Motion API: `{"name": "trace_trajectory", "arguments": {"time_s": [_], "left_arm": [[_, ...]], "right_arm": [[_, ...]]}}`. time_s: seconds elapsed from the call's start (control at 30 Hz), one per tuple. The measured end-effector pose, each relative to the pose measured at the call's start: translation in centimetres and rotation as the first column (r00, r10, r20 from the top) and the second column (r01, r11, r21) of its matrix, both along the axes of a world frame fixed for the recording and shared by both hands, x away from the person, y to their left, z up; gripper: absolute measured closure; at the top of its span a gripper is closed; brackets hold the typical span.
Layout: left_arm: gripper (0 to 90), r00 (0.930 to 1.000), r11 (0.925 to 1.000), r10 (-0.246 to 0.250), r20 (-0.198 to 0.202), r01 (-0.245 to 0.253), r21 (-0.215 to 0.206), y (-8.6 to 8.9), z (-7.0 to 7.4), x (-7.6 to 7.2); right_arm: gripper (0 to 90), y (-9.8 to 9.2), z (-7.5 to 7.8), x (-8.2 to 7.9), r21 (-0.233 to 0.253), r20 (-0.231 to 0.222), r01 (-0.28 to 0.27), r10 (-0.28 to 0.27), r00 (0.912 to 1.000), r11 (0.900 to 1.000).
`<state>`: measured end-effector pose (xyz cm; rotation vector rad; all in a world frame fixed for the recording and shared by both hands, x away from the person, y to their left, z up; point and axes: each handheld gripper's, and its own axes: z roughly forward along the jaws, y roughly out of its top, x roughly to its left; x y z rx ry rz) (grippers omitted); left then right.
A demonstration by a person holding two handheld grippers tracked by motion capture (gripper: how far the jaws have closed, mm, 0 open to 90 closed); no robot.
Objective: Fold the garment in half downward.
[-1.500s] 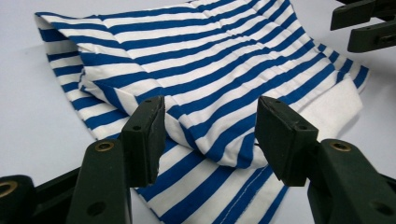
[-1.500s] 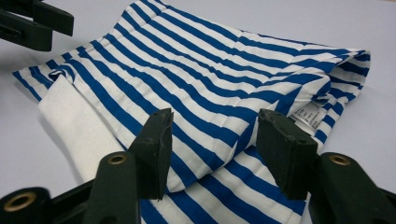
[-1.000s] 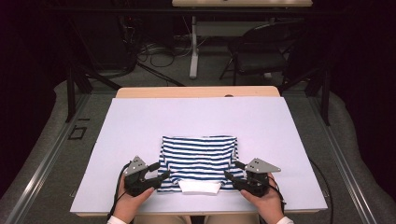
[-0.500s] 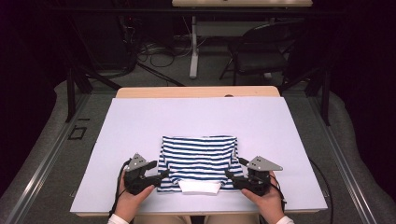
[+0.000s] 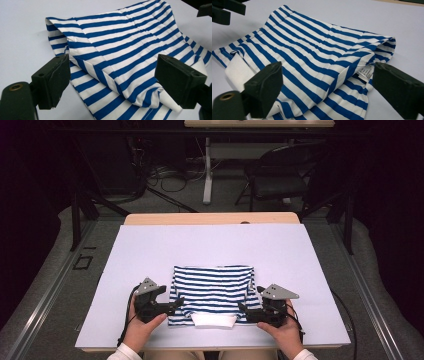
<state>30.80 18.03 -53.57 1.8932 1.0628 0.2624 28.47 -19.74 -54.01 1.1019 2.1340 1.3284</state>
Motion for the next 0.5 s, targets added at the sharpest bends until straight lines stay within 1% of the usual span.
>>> {"name": "trace_trajectory", "arguments": {"time_s": [0.03, 0.1, 0.13, 0.17, 0.27, 0.37, 0.43, 0.5], "left_arm": [[13.6, 1.0000, 1.0000, 0.005, -0.006, -0.005, 0.006, 0.0, 0.1, 0.2], [13.6, 0.9992, 0.9996, 0.005, -0.039, -0.003, 0.029, 0.0, 0.5, 0.7], [13.6, 0.9989, 0.9990, 0.007, -0.047, -0.005, 0.043, 0.0, 0.6, 0.9], [13.6, 0.9991, 0.9987, 0.010, -0.040, -0.008, 0.051, 0.0, 0.7, 1.1], [13.4, 0.9993, 0.9981, 0.023, -0.031, -0.021, 0.057, 0.0, 0.9, 1.8], [7.5, 0.9992, 0.9983, 0.024, -0.032, -0.022, 0.054, 0.1, 1.1, 2.6], [2.4, 0.9990, 0.9977, 0.032, -0.033, -0.030, 0.061, 0.1, 1.3, 3.1], [0.6, 0.9988, 0.9980, 0.032, -0.037, -0.030, 0.057, 0.2, 1.5, 3.6]], "right_arm": [[6.4, 0.0, 0.0, 0.0, 0.003, -0.004, -0.002, 0.002, 1.0000, 1.000], [4.3, 0.1, -0.1, 0.1, 0.001, -0.009, -0.002, 0.002, 1.0000, 1.000], [4.0, 0.1, -0.1, 0.1, -0.001, -0.011, -0.003, 0.003, 0.9999, 1.000], [4.0, 0.1, -0.1, 0.1, 0.001, -0.014, -0.005, 0.005, 0.9999, 1.000], [3.9, 0.1, -0.1, 0.1, 0.001, -0.016, -0.005, 0.005, 0.9999, 1.000], [3.9, 0.1, -0.2, 0.1, -0.002, -0.018, -0.002, 0.002, 0.9998, 1.000], [3.9, 0.0, -0.2, 0.1, -0.005, -0.017, 0.001, -0.001, 0.9998, 1.000], [3.9, 0.0, -0.2, 0.1, -0.006, -0.016, 0.003, -0.003, 0.9999, 1.000]]}}
